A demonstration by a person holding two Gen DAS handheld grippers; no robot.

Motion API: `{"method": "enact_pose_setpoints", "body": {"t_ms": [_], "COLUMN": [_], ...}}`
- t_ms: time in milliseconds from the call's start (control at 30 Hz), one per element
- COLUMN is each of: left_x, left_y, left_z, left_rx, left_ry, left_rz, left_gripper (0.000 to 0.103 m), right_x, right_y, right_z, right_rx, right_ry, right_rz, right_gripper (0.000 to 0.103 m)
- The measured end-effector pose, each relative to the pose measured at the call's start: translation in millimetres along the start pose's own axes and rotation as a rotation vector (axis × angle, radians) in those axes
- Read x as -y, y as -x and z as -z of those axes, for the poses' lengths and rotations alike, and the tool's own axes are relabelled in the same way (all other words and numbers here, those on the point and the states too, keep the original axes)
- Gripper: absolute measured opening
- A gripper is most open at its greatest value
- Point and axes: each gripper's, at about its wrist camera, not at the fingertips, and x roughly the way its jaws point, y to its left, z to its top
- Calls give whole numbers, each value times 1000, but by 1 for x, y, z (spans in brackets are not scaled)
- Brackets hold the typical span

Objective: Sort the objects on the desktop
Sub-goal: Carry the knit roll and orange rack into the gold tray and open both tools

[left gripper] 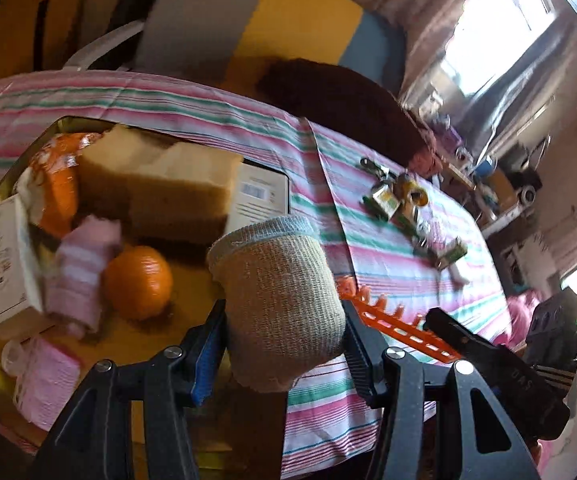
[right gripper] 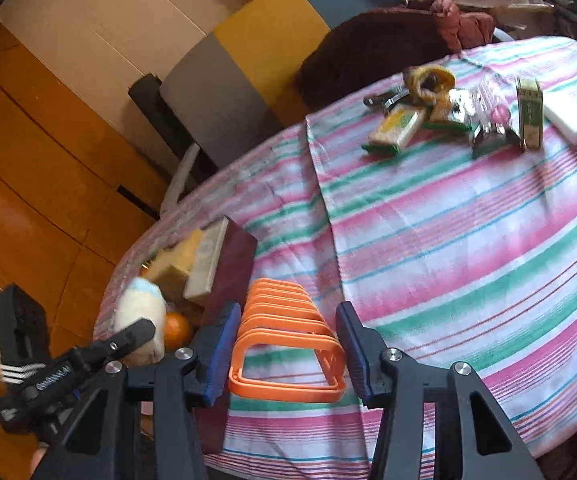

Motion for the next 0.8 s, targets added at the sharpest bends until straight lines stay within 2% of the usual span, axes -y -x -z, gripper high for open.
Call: {"method": "enact_pose_setpoints", "body": {"t_ms": [133,267,333,467,633,667,700,800], "left_x": [-17,-36,-41,-52,-59,-60,-62,-70], "left_y": [11,19,14,6,-4,-4,-4,1], "left_z": [-5,-5,-3,6,12,12,13,12], "left_rx": [9,-17,-55,-109,-148,-156,-163,-153], "left_ry": [38,57,44,60,42,45,52,77], "left_rz": [6,2,-19,-31,-158,-166,-164,-141], "left_gripper": [55,55,55,55,58,59,59,60], "right_x": [-26,-64,-81,-112,-129,-129,-128,-123], "right_y": [14,19,16,-8,-47,-54,-58,-58], "right_z": [-8,-10,-6,10,35,40,43,49], "right_rx": [34,49,41,-4,-89,-123,-143,-155], "right_ry": [27,99,138,225,281,269,256,242], "right_rz": [-59,-128,-148,-121,-56,-60,-71,-101], "right_gripper": [50,50,50,50,52,54,59,60]}}
